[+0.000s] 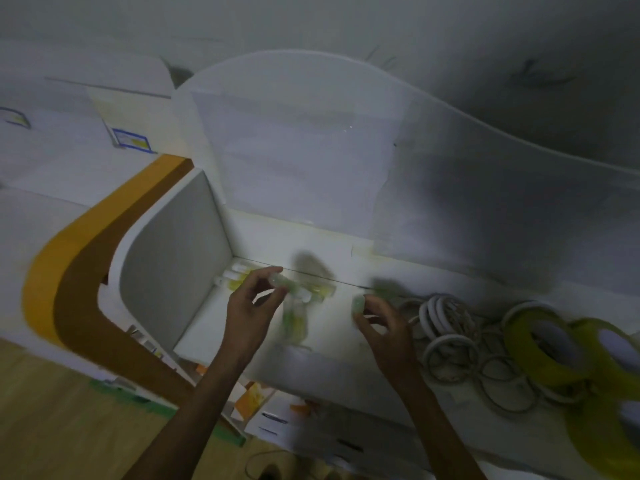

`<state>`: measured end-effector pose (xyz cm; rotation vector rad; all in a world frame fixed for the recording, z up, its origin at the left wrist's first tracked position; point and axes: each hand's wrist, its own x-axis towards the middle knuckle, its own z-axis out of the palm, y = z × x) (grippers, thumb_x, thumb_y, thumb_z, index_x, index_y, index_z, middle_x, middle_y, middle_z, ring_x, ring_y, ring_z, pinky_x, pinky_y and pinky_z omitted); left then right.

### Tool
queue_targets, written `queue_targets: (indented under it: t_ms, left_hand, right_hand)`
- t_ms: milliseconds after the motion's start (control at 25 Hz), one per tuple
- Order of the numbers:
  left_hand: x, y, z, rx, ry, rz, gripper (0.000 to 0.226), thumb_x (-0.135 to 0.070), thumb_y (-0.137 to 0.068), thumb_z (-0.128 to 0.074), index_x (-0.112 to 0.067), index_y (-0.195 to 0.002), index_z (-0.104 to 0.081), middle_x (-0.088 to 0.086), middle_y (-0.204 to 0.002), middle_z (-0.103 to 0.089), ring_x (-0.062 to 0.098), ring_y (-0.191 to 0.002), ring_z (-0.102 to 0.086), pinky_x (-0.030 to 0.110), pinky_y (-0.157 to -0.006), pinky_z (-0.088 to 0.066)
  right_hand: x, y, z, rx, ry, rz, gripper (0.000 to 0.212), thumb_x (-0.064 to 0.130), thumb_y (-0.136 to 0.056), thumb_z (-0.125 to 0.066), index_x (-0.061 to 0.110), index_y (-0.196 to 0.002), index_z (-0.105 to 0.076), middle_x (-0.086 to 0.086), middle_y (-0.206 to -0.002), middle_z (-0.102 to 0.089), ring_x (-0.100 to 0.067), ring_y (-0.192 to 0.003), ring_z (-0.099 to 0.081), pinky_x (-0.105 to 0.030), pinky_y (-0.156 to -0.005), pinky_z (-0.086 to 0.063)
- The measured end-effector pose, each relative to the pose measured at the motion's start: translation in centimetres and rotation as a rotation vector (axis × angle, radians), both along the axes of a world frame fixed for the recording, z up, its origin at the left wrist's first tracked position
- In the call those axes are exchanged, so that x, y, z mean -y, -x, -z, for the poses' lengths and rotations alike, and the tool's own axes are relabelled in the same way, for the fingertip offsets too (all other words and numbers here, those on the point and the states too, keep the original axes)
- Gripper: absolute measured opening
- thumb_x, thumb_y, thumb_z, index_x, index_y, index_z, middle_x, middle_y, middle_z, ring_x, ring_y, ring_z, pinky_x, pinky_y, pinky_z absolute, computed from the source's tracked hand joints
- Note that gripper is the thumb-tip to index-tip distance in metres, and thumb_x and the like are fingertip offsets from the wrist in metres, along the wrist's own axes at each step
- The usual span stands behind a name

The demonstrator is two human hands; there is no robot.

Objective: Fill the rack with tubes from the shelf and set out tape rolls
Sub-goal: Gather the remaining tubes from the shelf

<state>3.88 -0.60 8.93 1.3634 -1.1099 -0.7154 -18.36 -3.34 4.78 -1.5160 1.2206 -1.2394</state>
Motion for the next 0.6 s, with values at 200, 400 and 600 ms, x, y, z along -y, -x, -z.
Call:
queue_targets:
  t_ms: [200, 400, 600]
  left_hand:
    - [-2.8, -2.7, -1.2, 0.290, 0.092, 0.026, 0.033, -0.018, -0.096, -0.057, -0.023, -0.128, -0.057, -0.005, -0.110, -0.055, 0.012, -0.094, -0.062, 0.013, -0.070, -0.051]
    - [-7.2, -7.9, -2.7, 0.395, 0.131, -0.102, 0.026, -0.029, -0.094, -0.055, -0.026, -0.119, -0.061, -0.008, -0.110, -0.058, 0.006, -0.088, -0.065, 0.029, -0.065, -0.057]
    - [-14.1, -14.9, -4.2, 0.505, 0.187, -0.220, 0.028, -0.034, -0.097, -0.051, -0.024, -0.122, -0.060, -0.010, -0.110, -0.060, -0.001, -0.089, -0.063, 0.020, -0.064, -0.053]
  right_hand:
    - [-0.6, -3.1, -2.4, 0.022, 0.058, -0.070, 0.014, 0.020, -0.091, -0.066, 0.033, -0.097, -0.066, 0.011, -0.093, -0.070, -0.013, -0.084, -0.066, -0.029, -0.072, -0.054]
    - [-2.8, -9.5, -5.1, 0.022, 0.074, -0.237, 0.035, 0.011, -0.088, -0.067, 0.035, -0.113, -0.062, 0.013, -0.096, -0.070, -0.010, -0.087, -0.067, -0.017, -0.074, -0.050]
    - [-7.3, -17.9, -7.7, 0.006, 0.120, -0.400, 0.038, 0.009, -0.089, -0.067, 0.029, -0.120, -0.059, 0.005, -0.103, -0.070, -0.008, -0.092, -0.067, -0.017, -0.076, -0.052]
